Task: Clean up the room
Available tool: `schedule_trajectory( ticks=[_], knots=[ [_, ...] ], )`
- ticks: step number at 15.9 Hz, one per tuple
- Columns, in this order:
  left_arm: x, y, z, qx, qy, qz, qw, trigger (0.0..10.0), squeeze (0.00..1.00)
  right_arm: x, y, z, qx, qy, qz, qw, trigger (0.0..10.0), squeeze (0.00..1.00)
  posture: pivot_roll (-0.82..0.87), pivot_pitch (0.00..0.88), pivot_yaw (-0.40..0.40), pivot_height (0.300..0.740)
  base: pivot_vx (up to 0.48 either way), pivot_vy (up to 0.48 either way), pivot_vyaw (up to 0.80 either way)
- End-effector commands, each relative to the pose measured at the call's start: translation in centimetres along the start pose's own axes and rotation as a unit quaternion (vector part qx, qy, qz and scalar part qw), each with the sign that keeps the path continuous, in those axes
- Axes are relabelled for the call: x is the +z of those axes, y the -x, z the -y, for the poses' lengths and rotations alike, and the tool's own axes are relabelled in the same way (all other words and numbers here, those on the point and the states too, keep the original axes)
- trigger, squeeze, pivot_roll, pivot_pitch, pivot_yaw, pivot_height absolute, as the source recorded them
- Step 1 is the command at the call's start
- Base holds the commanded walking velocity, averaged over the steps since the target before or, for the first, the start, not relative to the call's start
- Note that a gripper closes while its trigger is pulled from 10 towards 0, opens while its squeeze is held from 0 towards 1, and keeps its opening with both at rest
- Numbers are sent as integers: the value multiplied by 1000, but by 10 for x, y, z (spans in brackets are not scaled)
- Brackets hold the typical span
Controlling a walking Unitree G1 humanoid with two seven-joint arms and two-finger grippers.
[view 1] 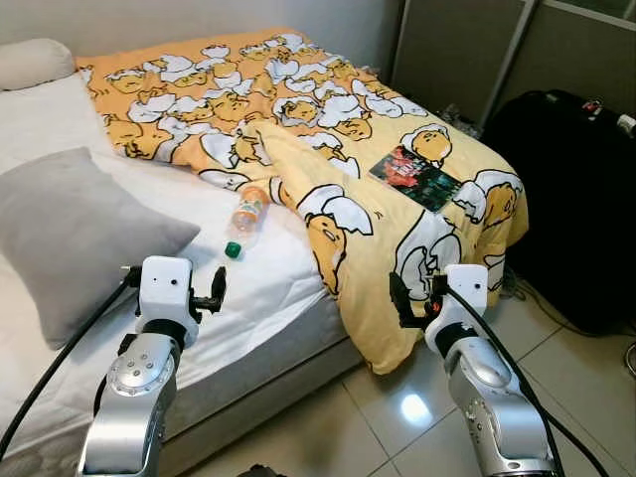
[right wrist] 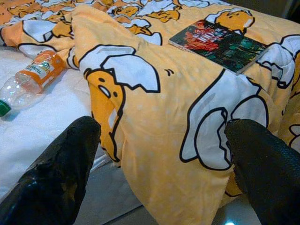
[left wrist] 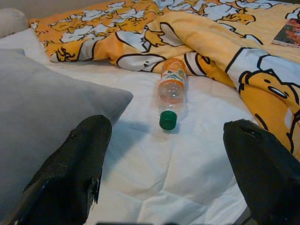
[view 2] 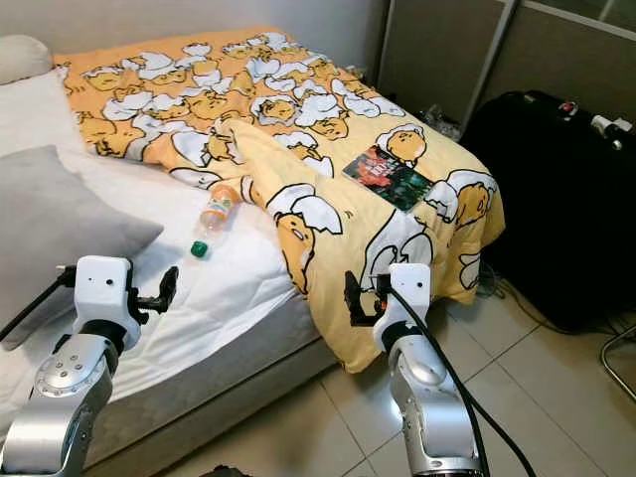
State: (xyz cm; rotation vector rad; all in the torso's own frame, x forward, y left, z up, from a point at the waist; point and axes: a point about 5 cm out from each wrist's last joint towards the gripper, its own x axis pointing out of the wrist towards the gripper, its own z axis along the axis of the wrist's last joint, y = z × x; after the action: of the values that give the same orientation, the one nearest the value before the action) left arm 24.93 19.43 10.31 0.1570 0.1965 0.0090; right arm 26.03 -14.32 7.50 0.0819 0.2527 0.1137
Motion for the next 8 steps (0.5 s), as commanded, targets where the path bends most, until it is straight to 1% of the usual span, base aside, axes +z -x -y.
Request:
schedule_trajectory(
  ticks=[1, 2, 3, 7, 8],
  knots=[
    [3, -2, 1, -2, -7, 6, 1000, 10000, 0, 2, -2, 2, 1, 12, 6, 1000, 10000, 0, -55, 0, 31, 740, 0, 0, 0],
    [3, -3, 1, -4, -7, 6, 1000, 10000, 0, 5, -3, 0, 9, 23, 11, 1000, 10000, 0, -55, 0, 33, 740, 0, 0, 0],
    [5, -4, 2, -8, -10, 8, 1000, 10000, 0, 6, -4, -1, 11, 23, 14, 1000, 10000, 0, -52, 0, 35, 740, 247, 0, 0],
    [5, -4, 5, -14, -15, 9, 1000, 10000, 0, 5, -4, 3, 0, 23, 11, 1000, 10000, 0, -47, 0, 26, 740, 250, 0, 469],
    [5, -4, 5, -14, -15, 9, 1000, 10000, 0, 5, -4, 3, 0, 23, 11, 1000, 10000, 0, -47, 0, 26, 740, 255, 0, 0]
  ],
)
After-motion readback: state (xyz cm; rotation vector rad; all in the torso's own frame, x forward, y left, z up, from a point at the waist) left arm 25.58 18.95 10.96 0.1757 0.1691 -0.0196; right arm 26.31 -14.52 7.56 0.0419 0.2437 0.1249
